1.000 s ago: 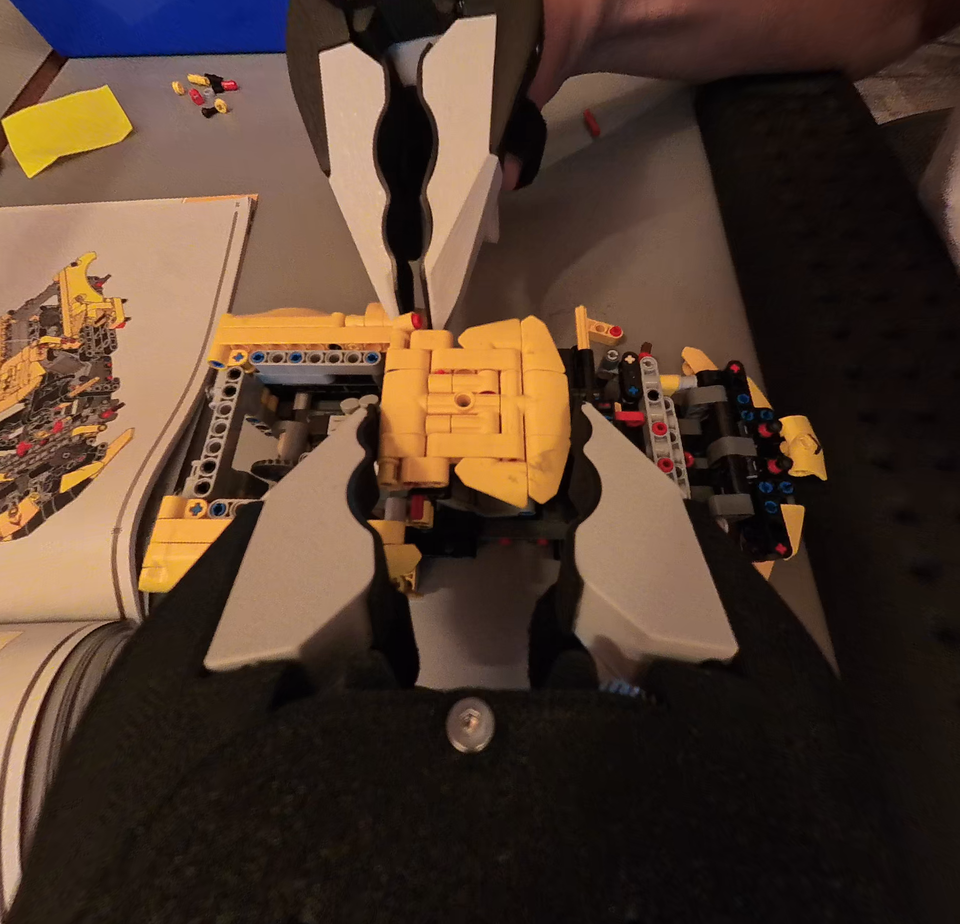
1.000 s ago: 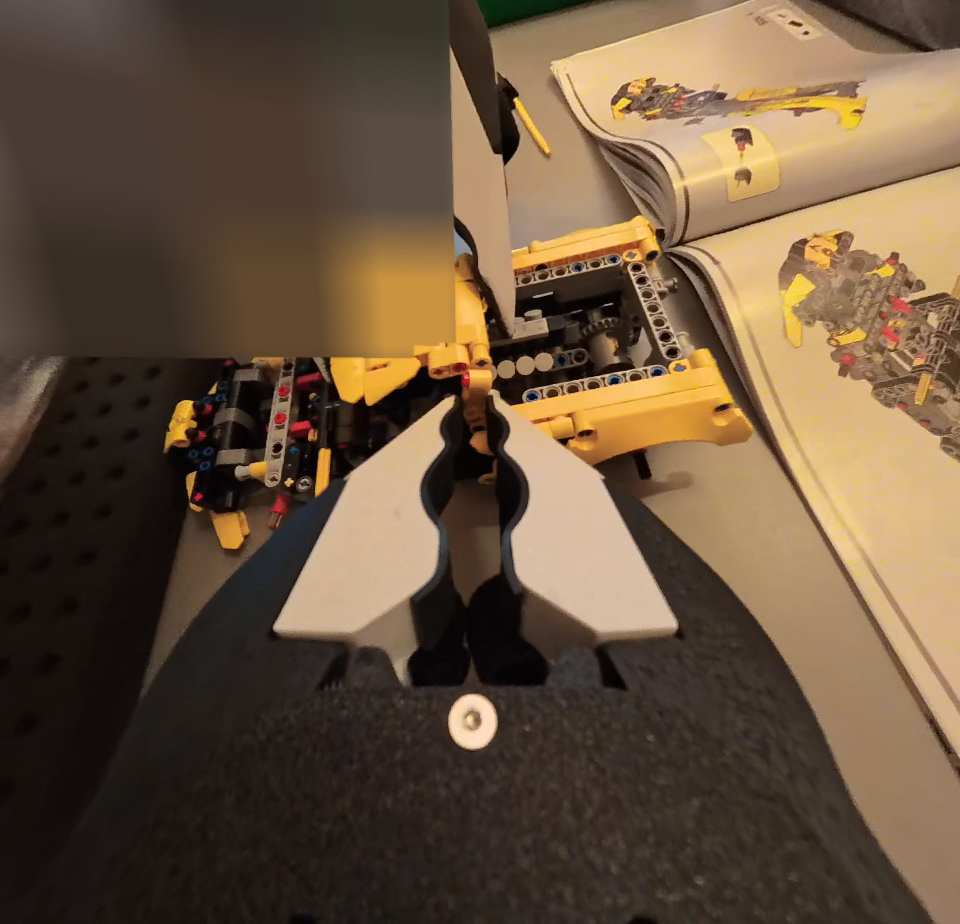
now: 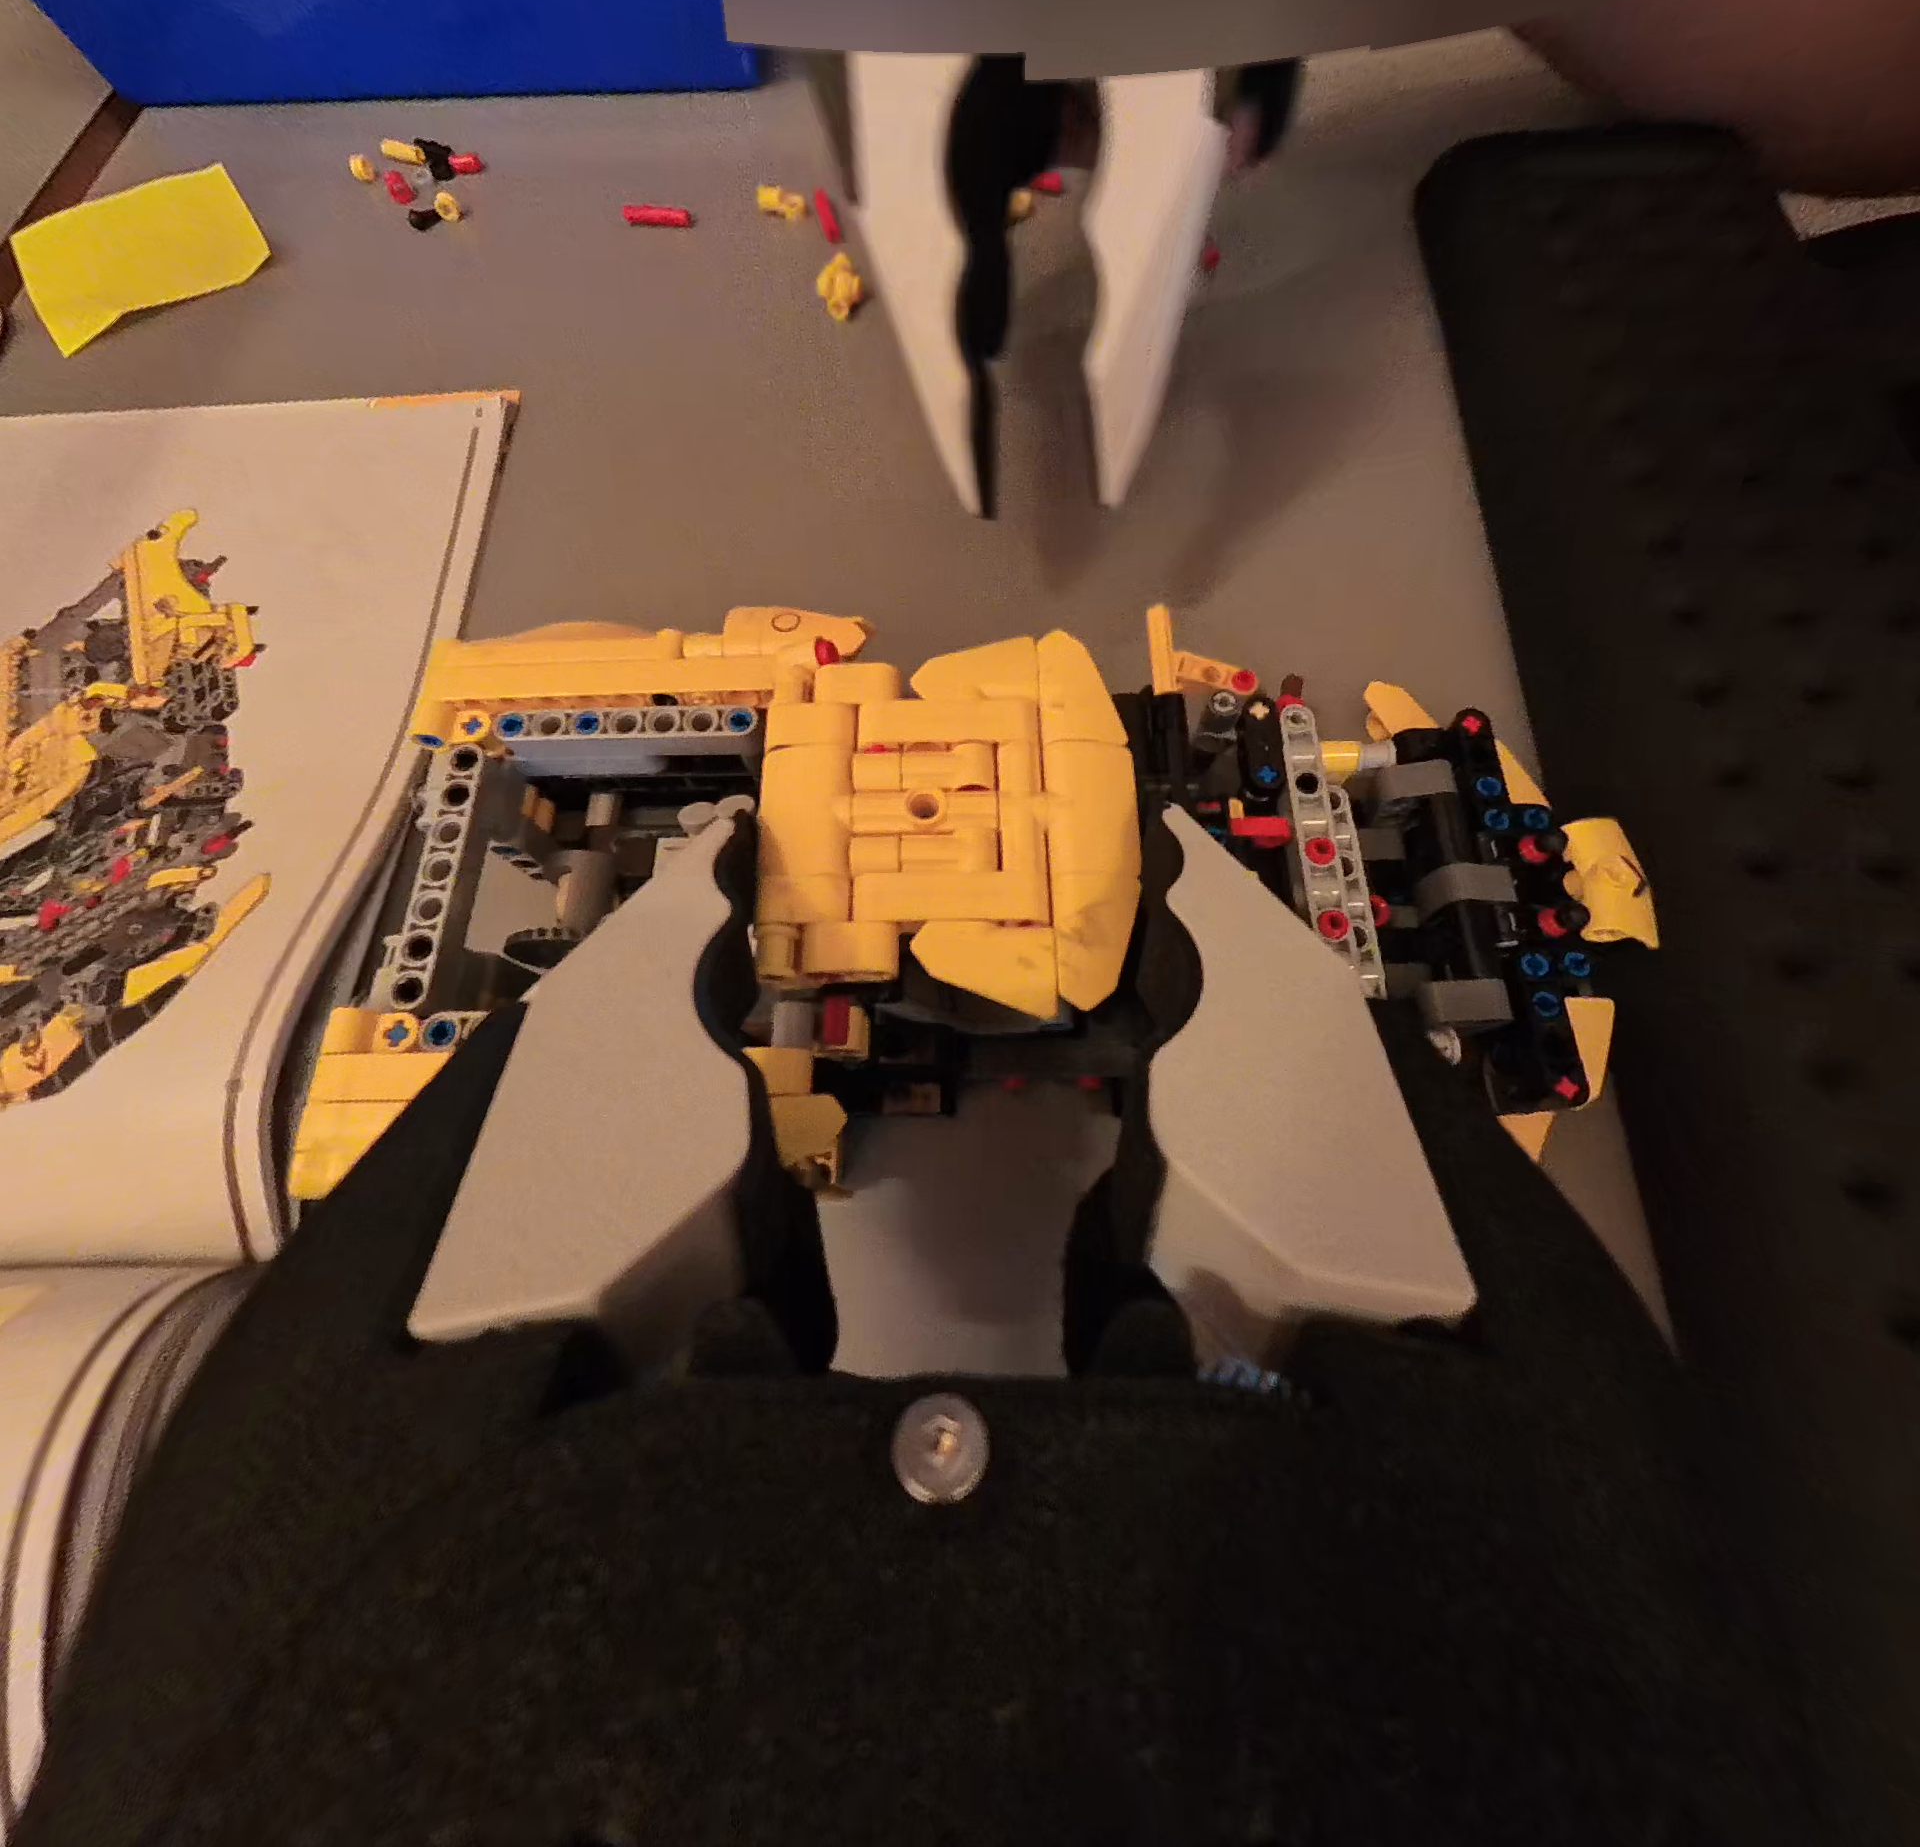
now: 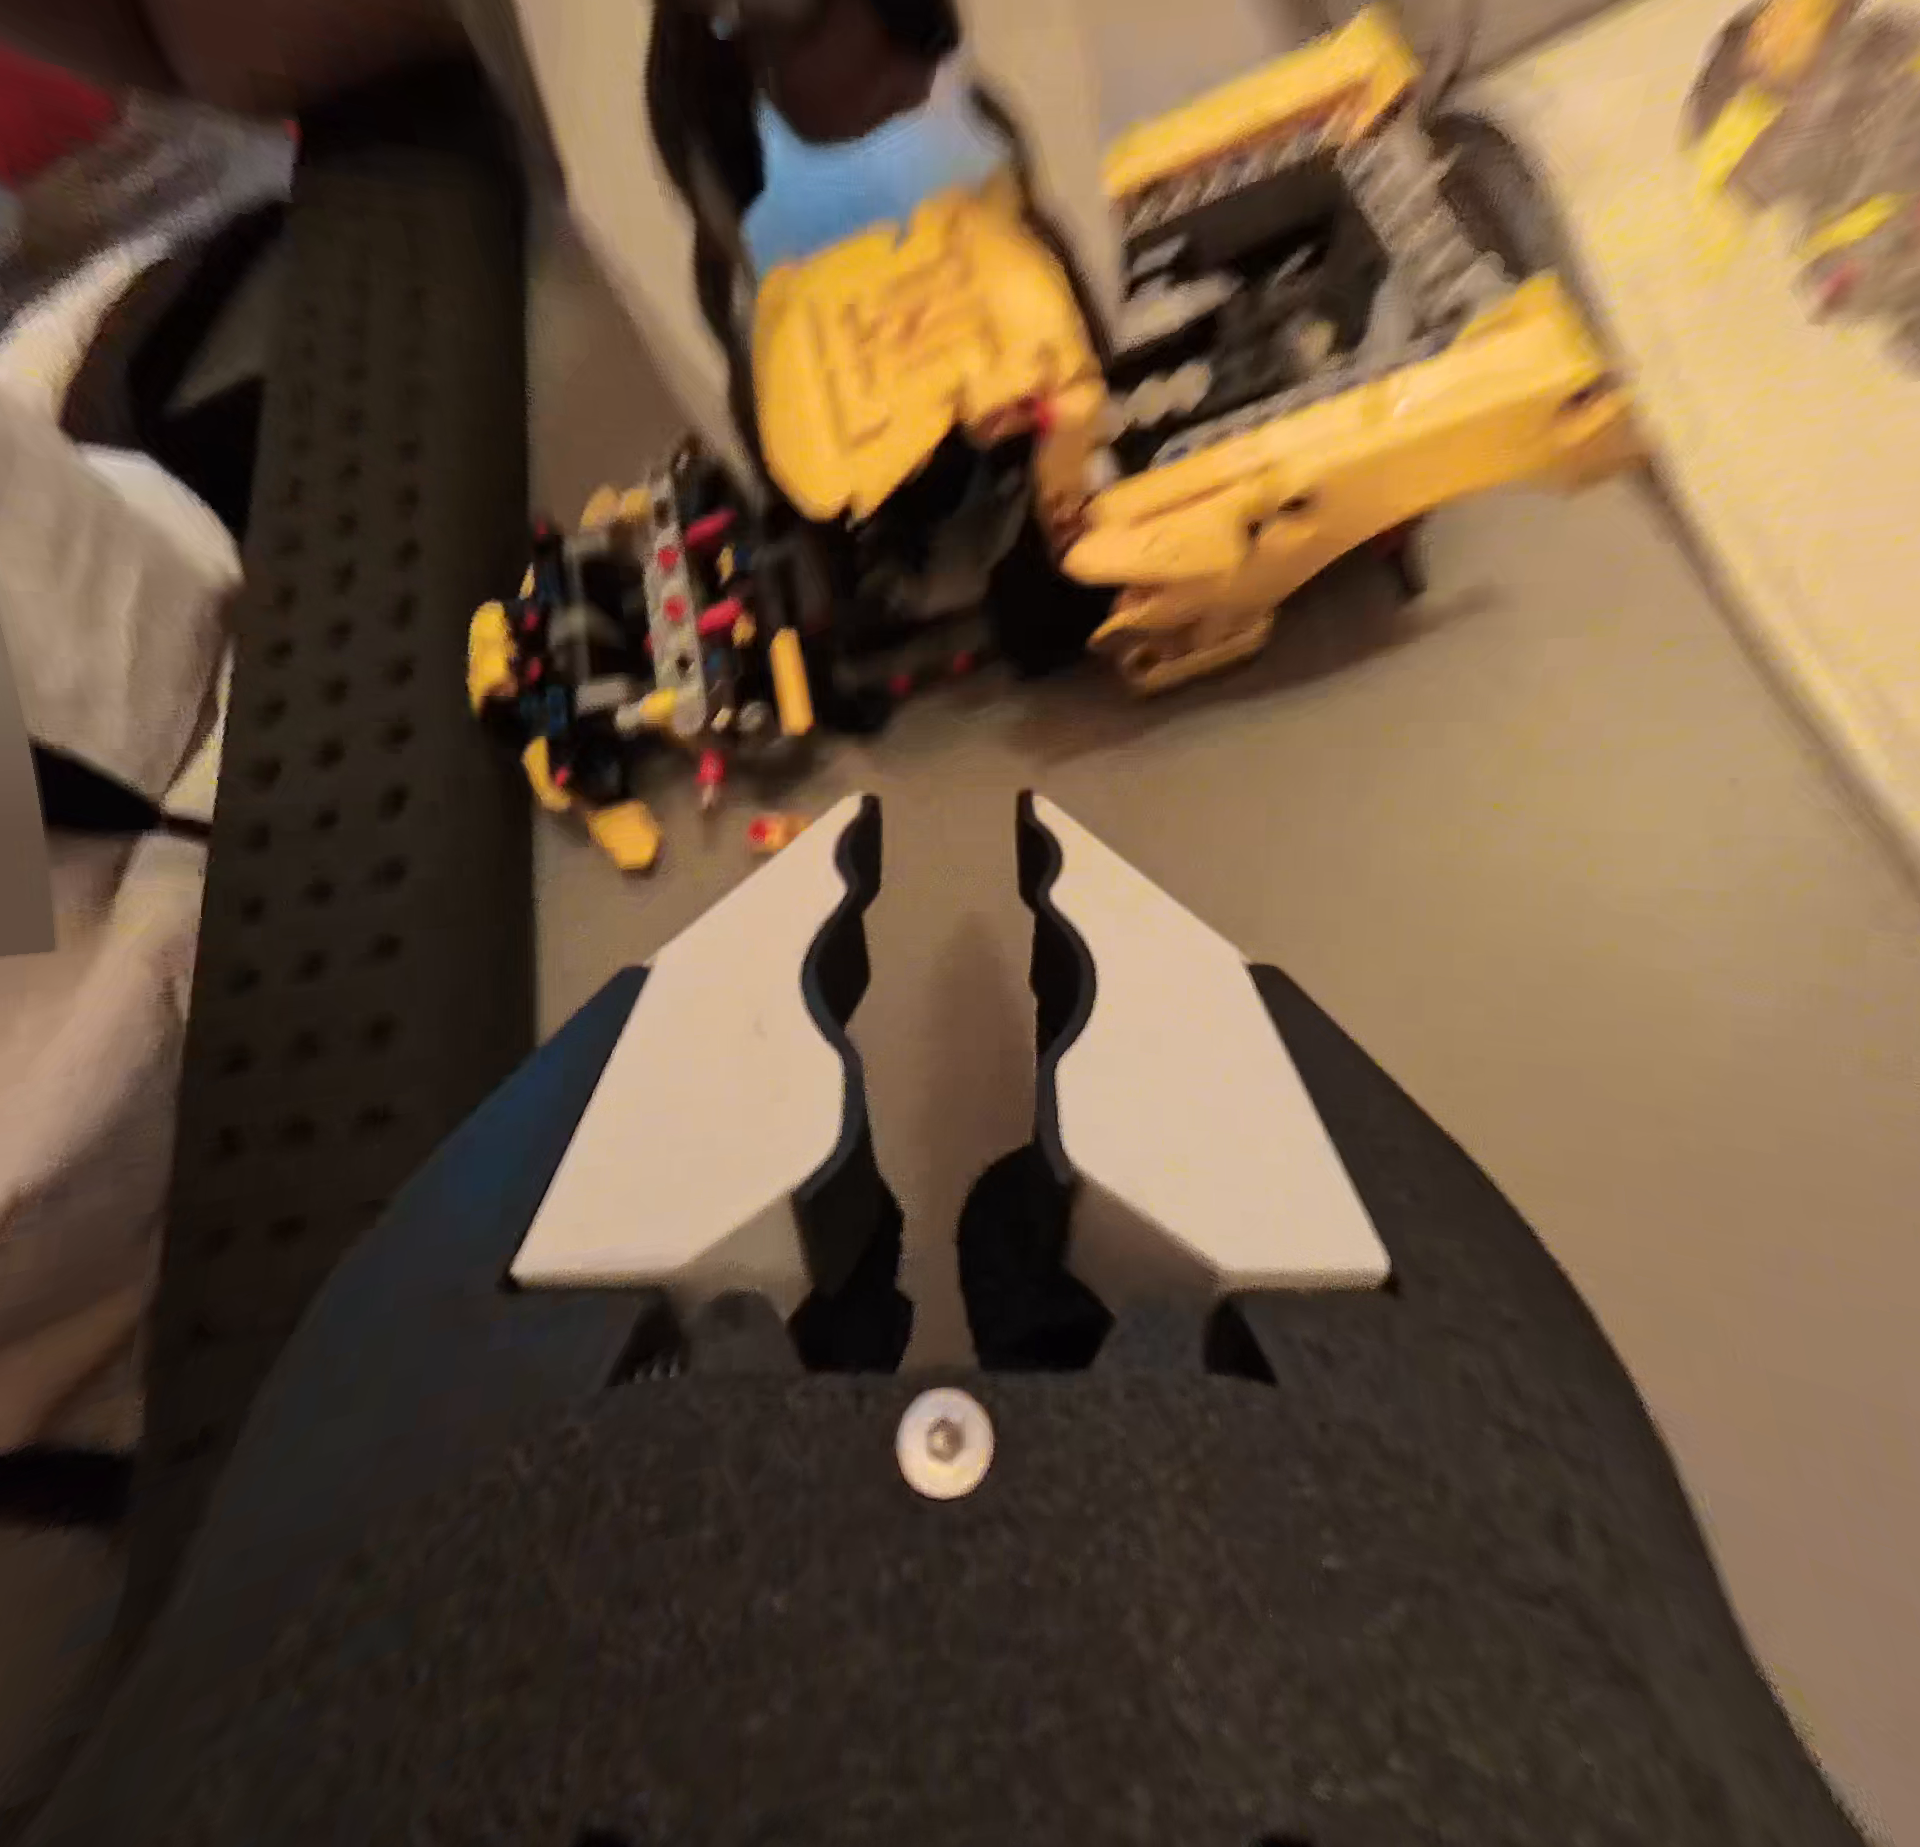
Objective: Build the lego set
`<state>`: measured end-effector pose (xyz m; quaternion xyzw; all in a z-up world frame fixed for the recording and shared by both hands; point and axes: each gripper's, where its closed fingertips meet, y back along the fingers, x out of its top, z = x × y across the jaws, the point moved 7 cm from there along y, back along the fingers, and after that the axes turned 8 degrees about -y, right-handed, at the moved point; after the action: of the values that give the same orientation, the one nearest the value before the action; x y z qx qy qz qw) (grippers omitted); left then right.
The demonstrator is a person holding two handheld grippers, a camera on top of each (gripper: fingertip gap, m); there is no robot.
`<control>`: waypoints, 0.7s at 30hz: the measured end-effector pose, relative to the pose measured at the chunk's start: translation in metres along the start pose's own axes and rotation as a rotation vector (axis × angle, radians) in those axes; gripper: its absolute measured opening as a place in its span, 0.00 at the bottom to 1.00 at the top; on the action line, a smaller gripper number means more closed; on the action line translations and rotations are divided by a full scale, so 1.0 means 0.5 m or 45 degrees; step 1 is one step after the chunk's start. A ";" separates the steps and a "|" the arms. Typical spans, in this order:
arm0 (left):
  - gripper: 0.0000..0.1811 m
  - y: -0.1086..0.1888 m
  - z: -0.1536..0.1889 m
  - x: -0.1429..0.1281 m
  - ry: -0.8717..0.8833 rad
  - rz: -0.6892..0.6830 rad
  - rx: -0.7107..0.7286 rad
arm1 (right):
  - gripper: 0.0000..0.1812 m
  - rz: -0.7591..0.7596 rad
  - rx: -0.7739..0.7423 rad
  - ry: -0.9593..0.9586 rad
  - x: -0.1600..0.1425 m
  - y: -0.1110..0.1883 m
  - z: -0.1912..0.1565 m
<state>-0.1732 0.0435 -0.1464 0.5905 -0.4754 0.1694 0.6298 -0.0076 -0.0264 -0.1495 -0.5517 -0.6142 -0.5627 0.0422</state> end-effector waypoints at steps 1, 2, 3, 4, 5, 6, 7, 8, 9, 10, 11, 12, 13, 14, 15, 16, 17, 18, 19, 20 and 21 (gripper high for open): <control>0.41 -0.004 -0.002 0.003 -0.001 -0.006 -0.005 | 0.15 -0.038 -0.027 0.004 -0.023 -0.004 -0.014; 0.41 -0.008 -0.005 0.006 0.003 -0.008 -0.010 | 0.18 -0.061 -0.076 0.015 -0.041 -0.010 -0.026; 0.41 -0.012 -0.008 0.009 0.015 -0.012 -0.008 | 0.20 -0.058 -0.127 0.028 -0.053 -0.017 -0.040; 0.41 -0.016 -0.010 0.012 0.029 -0.016 0.005 | 0.20 -0.030 -0.159 0.041 -0.059 -0.024 -0.057; 0.41 -0.020 -0.010 0.015 0.042 -0.019 0.022 | 0.20 0.004 -0.180 0.057 -0.061 -0.033 -0.075; 0.41 -0.023 -0.009 0.017 0.049 -0.024 0.038 | 0.20 0.019 -0.210 0.087 -0.064 -0.042 -0.090; 0.41 -0.024 -0.007 0.018 0.047 -0.033 0.055 | 0.19 0.019 -0.262 0.131 -0.068 -0.050 -0.099; 0.41 -0.024 -0.005 0.019 0.050 -0.039 0.067 | 0.18 0.010 -0.320 0.175 -0.072 -0.057 -0.102; 0.41 -0.022 -0.003 0.019 0.058 -0.044 0.074 | 0.17 -0.019 -0.361 0.215 -0.077 -0.063 -0.101; 0.41 -0.018 0.000 0.018 0.061 -0.049 0.077 | 0.17 -0.060 -0.366 0.231 -0.082 -0.066 -0.101; 0.42 -0.014 0.003 0.017 0.059 -0.054 0.082 | 0.16 -0.084 -0.341 0.227 -0.084 -0.068 -0.102; 0.42 -0.007 0.005 0.014 0.054 -0.063 0.088 | 0.18 -0.087 -0.317 0.220 -0.081 -0.066 -0.102; 0.42 0.001 0.007 0.011 0.050 -0.071 0.102 | 0.19 -0.081 -0.298 0.210 -0.076 -0.065 -0.101; 0.42 0.009 0.008 0.009 0.054 -0.069 0.122 | 0.20 -0.067 -0.289 0.206 -0.071 -0.067 -0.100; 0.42 0.017 0.010 0.008 0.070 -0.052 0.134 | 0.20 -0.052 -0.294 0.213 -0.066 -0.070 -0.098; 0.42 0.024 0.013 0.008 0.098 -0.022 0.132 | 0.20 -0.035 -0.288 0.222 -0.063 -0.076 -0.099; 0.42 0.031 0.016 0.009 0.131 0.012 0.122 | 0.18 -0.035 -0.285 0.216 -0.064 -0.084 -0.097; 0.42 0.037 0.018 0.010 0.162 0.041 0.121 | 0.17 -0.046 -0.288 0.207 -0.066 -0.089 -0.095; 0.41 0.043 0.018 0.010 0.188 0.062 0.129 | 0.15 -0.033 -0.290 0.201 -0.067 -0.089 -0.095; 0.41 0.048 0.018 0.010 0.209 0.080 0.140 | 0.13 -0.021 -0.300 0.190 -0.070 -0.086 -0.095; 0.41 0.053 0.019 0.010 0.227 0.101 0.150 | 0.13 -0.016 -0.307 0.183 -0.076 -0.081 -0.097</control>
<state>-0.1951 0.0397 -0.1281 0.5896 -0.4299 0.2736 0.6266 -0.0499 -0.0764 -0.1837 -0.5072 -0.5410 -0.6707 0.0158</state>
